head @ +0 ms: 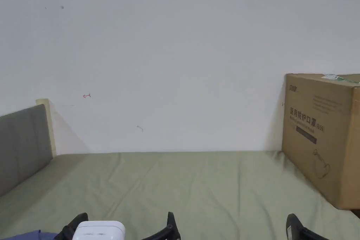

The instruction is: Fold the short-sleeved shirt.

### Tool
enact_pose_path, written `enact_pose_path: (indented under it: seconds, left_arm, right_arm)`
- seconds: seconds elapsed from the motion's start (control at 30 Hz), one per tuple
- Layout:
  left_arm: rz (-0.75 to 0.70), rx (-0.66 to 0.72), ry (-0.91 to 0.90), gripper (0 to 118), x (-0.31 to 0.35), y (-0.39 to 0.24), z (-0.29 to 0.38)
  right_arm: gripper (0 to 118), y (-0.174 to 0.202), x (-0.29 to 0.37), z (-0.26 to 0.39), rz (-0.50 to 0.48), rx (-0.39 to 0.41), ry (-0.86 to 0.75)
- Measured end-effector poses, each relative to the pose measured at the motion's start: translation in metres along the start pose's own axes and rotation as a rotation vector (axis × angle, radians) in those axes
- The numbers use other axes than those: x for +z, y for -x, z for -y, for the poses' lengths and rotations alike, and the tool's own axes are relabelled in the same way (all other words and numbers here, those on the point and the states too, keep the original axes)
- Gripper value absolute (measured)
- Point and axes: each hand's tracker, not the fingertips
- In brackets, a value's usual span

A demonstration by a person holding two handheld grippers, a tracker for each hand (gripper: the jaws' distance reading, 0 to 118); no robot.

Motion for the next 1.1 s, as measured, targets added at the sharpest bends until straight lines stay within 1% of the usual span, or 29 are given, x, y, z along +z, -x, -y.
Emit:
enact_pose_path:
  seconds: [0.07, 0.13, 0.17, 0.2, 0.23, 0.27, 0.3, 0.33, 0.37, 0.4, 0.43, 0.47, 0.5, 0.53, 0.57, 0.6, 0.67, 0.73, 0.77, 0.8, 0.83, 0.87, 0.9, 0.93, 0.97, 1.0, 1.03, 1.07, 1.1]
  left_arm:
    - [-0.011, -0.006, 0.008, 118, -0.002, -0.001, 0.001]
    - [-0.022, -0.013, 0.011, 118, -0.003, -0.002, 0.001]
    - [-0.035, -0.031, 0.009, 118, -0.003, -0.003, 0.001]
    - [-0.064, -0.09, 0.0, 118, -0.004, -0.006, 0.002]
    - [-0.093, -0.178, -0.014, 118, -0.004, -0.012, 0.002]
    - [-0.136, -0.326, -0.037, 118, -0.005, -0.021, 0.003]
    - [-0.183, -0.528, -0.073, 118, -0.007, -0.032, 0.008]
    - [-0.228, -0.724, -0.1, 118, -0.011, -0.041, 0.017]
    - [-0.289, -1.021, -0.142, 118, -0.015, -0.051, 0.034]
    - [-0.334, -1.289, -0.203, 118, -0.019, -0.055, 0.055]
    - [-0.379, -1.587, -0.272, 118, -0.023, -0.055, 0.079]
    - [-0.392, -1.809, -0.35, 118, -0.026, -0.048, 0.102]
    - [-0.385, -1.903, -0.387, 118, -0.027, -0.044, 0.114]
    - [-0.335, -1.85, -0.357, 118, -0.025, -0.045, 0.117]
    - [-0.272, -1.679, -0.287, 118, -0.021, -0.051, 0.111]
    - [-0.226, -1.515, -0.208, 118, -0.019, -0.056, 0.103]
    - [-0.189, -1.201, -0.061, 118, -0.021, -0.055, 0.077]
    - [-0.147, -0.903, 0.019, 118, -0.022, -0.047, 0.052]
    - [-0.118, -0.731, 0.05, 118, -0.025, -0.038, 0.034]
    - [-0.086, -0.561, 0.058, 118, -0.025, -0.027, 0.023]
    - [-0.065, -0.411, 0.056, 118, -0.024, -0.017, 0.015]
    - [-0.039, -0.225, 0.049, 118, -0.021, -0.005, 0.008]
    - [0.029, -0.063, 0.017, 118, -0.015, 0.008, 0.006]
    - [0.072, 0.054, -0.012, 118, -0.01, 0.016, 0.006]
    - [0.076, 0.11, -0.04, 118, -0.005, 0.02, 0.009]
    - [0.041, 0.124, -0.053, 118, -0.002, 0.02, 0.011]
    - [-0.008, 0.114, -0.053, 118, -0.002, 0.018, 0.013]
    - [-0.049, 0.098, -0.052, 118, -0.002, 0.017, 0.014]
    - [-0.062, 0.084, -0.047, 118, -0.003, 0.017, 0.014]
  right_arm:
    - [118, 0.001, 0.001, 0.0, -0.017, 0.001, -0.001]
    - [118, -0.002, 0.001, 0.0, -0.028, -0.031, 0.002]
    - [118, -0.005, 0.001, 0.001, -0.02, -0.078, 0.004]
    - [118, -0.01, 0.0, 0.002, -0.005, -0.146, 0.007]
    - [118, -0.017, -0.001, 0.005, 0.016, -0.256, 0.012]
    - [118, -0.029, -0.002, 0.01, 0.064, -0.454, 0.034]
    - [118, -0.045, -0.002, 0.021, 0.133, -0.759, 0.094]
    - [118, -0.06, -0.003, 0.034, 0.166, -1.021, 0.139]
    - [118, -0.08, -0.006, 0.059, 0.181, -1.344, 0.208]
    - [118, -0.092, -0.008, 0.085, 0.186, -1.578, 0.268]
    - [118, -0.103, -0.009, 0.111, 0.236, -1.794, 0.355]
    - [118, -0.104, -0.008, 0.133, 0.292, -1.924, 0.433]
    - [118, -0.102, -0.006, 0.147, 0.321, -2.007, 0.454]
    - [118, -0.101, -0.004, 0.157, 0.335, -2.071, 0.47]
    - [118, -0.097, -0.002, 0.16, 0.313, -2.05, 0.453]
    - [118, -0.099, -0.003, 0.158, 0.289, -2.004, 0.433]
    - [118, -0.104, -0.013, 0.131, 0.207, -1.781, 0.344]
    - [118, -0.105, -0.018, 0.096, 0.141, -1.585, 0.252]
    - [118, -0.105, -0.019, 0.074, 0.095, -1.447, 0.187]
    - [118, -0.102, -0.019, 0.053, 0.056, -1.29, 0.129]
    - [118, -0.093, -0.019, 0.032, 0.031, -1.099, 0.085]
    - [118, -0.079, -0.015, 0.014, 0.015, -0.853, 0.032]
    - [118, -0.062, -0.009, 0.002, 0.005, -0.601, -0.03]
    - [118, -0.043, -0.003, -0.001, -0.002, -0.374, -0.078]
    - [118, -0.021, 0.002, -0.001, 0.044, -0.128, -0.116]
    - [118, -0.001, 0.005, 0.004, 0.101, 0.094, -0.133]
    - [118, 0.017, 0.005, 0.013, 0.211, 0.274, -0.126]
    - [118, 0.031, 0.005, 0.021, 0.303, 0.382, -0.126]
    - [118, 0.034, 0.006, 0.032, 0.288, 0.366, -0.148]
